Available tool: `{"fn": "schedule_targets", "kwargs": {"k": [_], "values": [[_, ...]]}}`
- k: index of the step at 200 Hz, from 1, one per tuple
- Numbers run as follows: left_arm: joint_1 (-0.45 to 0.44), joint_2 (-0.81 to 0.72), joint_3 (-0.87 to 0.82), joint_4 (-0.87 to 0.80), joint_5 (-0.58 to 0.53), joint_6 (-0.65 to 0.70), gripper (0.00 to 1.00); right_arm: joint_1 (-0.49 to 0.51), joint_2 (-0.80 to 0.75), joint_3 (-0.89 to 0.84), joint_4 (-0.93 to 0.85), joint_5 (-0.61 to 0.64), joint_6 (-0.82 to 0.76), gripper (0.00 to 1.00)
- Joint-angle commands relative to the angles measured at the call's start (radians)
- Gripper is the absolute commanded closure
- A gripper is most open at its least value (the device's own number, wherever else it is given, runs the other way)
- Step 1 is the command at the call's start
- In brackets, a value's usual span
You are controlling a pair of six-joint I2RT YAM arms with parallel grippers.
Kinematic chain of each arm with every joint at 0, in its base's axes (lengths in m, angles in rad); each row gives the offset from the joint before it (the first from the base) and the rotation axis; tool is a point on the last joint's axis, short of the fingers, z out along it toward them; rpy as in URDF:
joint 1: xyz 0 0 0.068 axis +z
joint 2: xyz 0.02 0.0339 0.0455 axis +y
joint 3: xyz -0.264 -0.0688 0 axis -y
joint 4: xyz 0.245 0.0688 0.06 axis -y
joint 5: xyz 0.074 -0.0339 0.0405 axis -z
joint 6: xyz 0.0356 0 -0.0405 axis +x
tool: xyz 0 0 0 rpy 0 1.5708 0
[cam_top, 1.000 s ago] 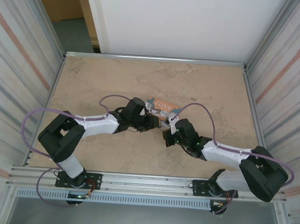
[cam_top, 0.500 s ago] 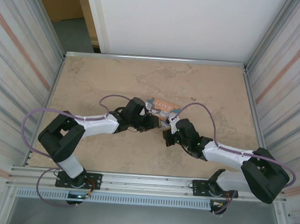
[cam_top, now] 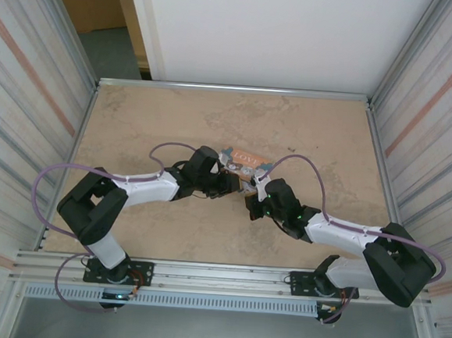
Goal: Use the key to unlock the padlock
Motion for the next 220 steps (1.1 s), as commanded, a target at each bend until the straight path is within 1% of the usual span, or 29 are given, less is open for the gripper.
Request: {"fn": "schedule_targets", "kwargs": {"k": [1,47,93,220], "values": [[-0.012,-0.032,0.03,-0.008,0.087,-0.009,0.84,0.001,-0.04,0.025,0.142,-0.02,-0.017,1.0],[-0.012,-0.037,0.034,-0.021,0.088,-0.009,0.84,-0.009,-0.028,0.05,0.123,-0.047,-0.052,1.0],[-0.012,-0.027,0.038,-0.019,0.089,-0.015,0.84,-0.014,-0.021,0.056,0.125,-0.096,-0.05,1.0],[-0.012,-0.025,0.043,-0.02,0.092,-0.017,0.84,-0.027,0.051,0.103,0.164,-0.158,-0.05,1.0]]}}
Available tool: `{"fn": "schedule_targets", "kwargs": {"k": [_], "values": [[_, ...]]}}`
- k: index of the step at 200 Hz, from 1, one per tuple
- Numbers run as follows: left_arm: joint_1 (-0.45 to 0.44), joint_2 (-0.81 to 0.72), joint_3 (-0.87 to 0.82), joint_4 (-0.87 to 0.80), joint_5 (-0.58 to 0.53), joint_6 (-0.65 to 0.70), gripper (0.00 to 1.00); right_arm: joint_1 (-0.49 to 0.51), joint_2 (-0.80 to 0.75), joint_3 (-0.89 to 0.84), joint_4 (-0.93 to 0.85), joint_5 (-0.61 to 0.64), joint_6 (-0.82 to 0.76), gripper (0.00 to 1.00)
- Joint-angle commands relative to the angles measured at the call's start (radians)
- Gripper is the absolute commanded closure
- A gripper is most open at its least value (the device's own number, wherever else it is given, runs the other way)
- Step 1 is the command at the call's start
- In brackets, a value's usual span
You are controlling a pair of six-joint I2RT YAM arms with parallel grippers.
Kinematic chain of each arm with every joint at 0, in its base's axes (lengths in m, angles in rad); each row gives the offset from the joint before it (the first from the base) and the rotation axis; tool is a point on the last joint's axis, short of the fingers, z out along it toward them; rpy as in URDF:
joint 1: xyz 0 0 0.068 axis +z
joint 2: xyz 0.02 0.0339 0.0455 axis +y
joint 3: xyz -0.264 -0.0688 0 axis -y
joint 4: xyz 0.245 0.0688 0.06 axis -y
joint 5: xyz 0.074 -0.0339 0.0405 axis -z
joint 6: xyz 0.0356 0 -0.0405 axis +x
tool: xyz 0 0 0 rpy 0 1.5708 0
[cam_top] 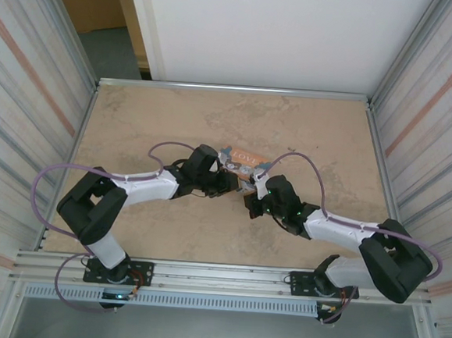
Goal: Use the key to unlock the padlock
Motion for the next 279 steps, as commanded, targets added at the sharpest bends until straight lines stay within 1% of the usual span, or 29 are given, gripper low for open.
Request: {"fn": "schedule_targets", "kwargs": {"k": [1,72,120,163,216,245,279], "values": [[-0.024,-0.025,0.031,0.015,0.091,-0.01,0.84,0.007,0.011,0.076,0.16,-0.074,-0.024,1.0],[-0.024,-0.026,0.029,0.013,0.092,-0.009,0.84,-0.014,0.059,0.094,0.184,-0.131,-0.008,1.0],[-0.024,-0.028,0.025,0.009,0.092,-0.009,0.84,-0.038,0.033,0.087,0.215,-0.139,0.006,1.0],[-0.024,-0.033,0.027,-0.001,0.102,-0.011,0.84,-0.071,0.004,0.095,0.253,-0.199,0.023,1.0],[-0.024,-0.052,0.022,0.002,0.127,-0.032,0.84,-0.074,-0.004,0.134,0.265,-0.238,0.011,1.0],[-0.024,-0.065,0.017,-0.005,0.133,-0.037,0.84,-0.075,-0.019,0.154,0.284,-0.238,0.01,1.0],[-0.025,-0.065,-0.003,0.025,0.147,-0.063,0.84,-0.074,-0.03,0.197,0.297,-0.256,0.014,1.0]]}}
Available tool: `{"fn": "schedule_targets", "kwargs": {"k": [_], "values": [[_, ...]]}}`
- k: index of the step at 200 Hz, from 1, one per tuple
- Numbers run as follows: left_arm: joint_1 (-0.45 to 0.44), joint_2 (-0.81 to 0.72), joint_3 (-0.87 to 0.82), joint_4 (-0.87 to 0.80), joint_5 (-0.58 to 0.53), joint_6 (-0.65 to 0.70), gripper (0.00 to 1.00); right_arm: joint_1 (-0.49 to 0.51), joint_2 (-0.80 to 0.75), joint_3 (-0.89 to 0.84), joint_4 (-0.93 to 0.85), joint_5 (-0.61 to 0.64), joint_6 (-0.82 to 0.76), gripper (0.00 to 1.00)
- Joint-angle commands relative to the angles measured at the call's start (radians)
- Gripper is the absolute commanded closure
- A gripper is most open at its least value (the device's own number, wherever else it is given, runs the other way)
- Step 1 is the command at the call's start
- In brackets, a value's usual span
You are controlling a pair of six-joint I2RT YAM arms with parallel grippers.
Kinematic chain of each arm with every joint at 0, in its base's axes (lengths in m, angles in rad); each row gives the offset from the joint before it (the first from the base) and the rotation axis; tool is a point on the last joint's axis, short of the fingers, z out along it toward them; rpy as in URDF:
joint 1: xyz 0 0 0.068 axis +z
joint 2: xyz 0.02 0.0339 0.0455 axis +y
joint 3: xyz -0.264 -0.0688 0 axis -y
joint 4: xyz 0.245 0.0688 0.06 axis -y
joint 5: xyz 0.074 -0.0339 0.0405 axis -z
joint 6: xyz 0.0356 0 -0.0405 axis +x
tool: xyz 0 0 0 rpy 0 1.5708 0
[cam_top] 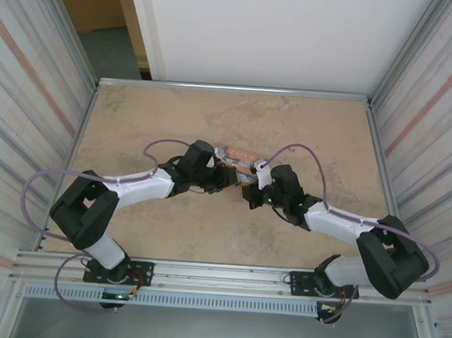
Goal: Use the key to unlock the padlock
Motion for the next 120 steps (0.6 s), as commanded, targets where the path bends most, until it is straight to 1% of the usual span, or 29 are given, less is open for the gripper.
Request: {"fn": "schedule_targets", "kwargs": {"k": [1,41,120], "values": [[-0.042,-0.011,-0.011,0.034,0.144,-0.017,0.84,0.011,-0.059,0.127,0.254,-0.079,0.013,1.0],[-0.048,0.001,-0.027,0.057,0.134,-0.026,0.84,0.012,-0.042,0.13,0.244,-0.073,0.013,1.0],[-0.069,0.087,-0.072,0.166,0.101,-0.072,0.82,0.016,0.027,-0.014,0.27,-0.017,0.062,1.0]]}}
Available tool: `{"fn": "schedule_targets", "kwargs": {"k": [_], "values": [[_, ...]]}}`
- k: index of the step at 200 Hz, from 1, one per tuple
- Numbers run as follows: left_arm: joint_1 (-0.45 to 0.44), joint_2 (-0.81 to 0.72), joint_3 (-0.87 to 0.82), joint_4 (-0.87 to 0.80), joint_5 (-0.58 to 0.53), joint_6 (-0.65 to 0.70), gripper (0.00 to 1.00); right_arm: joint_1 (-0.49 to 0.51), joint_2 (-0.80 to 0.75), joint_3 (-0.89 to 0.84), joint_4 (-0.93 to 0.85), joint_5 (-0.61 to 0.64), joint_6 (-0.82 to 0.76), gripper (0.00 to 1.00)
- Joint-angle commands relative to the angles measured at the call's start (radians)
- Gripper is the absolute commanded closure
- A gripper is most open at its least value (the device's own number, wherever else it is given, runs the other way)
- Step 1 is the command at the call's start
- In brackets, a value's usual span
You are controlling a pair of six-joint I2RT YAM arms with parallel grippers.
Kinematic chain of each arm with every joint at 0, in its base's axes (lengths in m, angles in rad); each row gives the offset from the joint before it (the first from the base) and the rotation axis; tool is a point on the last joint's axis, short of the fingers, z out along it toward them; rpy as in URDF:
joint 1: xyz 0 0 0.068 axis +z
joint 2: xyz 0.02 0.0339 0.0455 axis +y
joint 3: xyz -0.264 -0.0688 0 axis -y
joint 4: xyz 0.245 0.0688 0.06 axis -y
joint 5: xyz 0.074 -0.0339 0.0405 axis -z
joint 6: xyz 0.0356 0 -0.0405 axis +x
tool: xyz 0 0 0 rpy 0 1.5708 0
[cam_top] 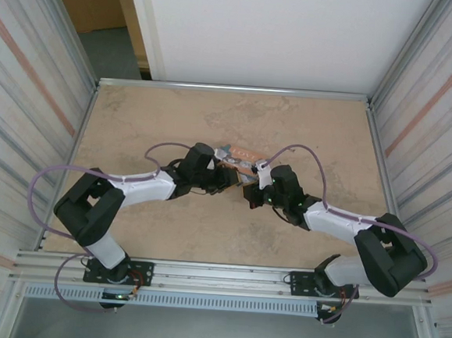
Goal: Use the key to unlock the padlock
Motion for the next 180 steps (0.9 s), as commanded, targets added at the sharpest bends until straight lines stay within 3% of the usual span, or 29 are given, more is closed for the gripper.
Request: {"fn": "schedule_targets", "kwargs": {"k": [1,109,180], "values": [[-0.064,0.045,-0.032,0.052,0.103,-0.028,0.82,0.021,0.005,0.006,0.254,-0.042,0.032,1.0],[-0.062,0.075,-0.067,0.118,0.076,-0.047,0.71,0.006,0.097,-0.068,0.216,-0.034,0.066,1.0],[-0.026,-0.071,-0.102,0.02,0.029,0.025,0.56,-0.002,0.11,-0.083,0.212,-0.04,0.094,1.0]]}}
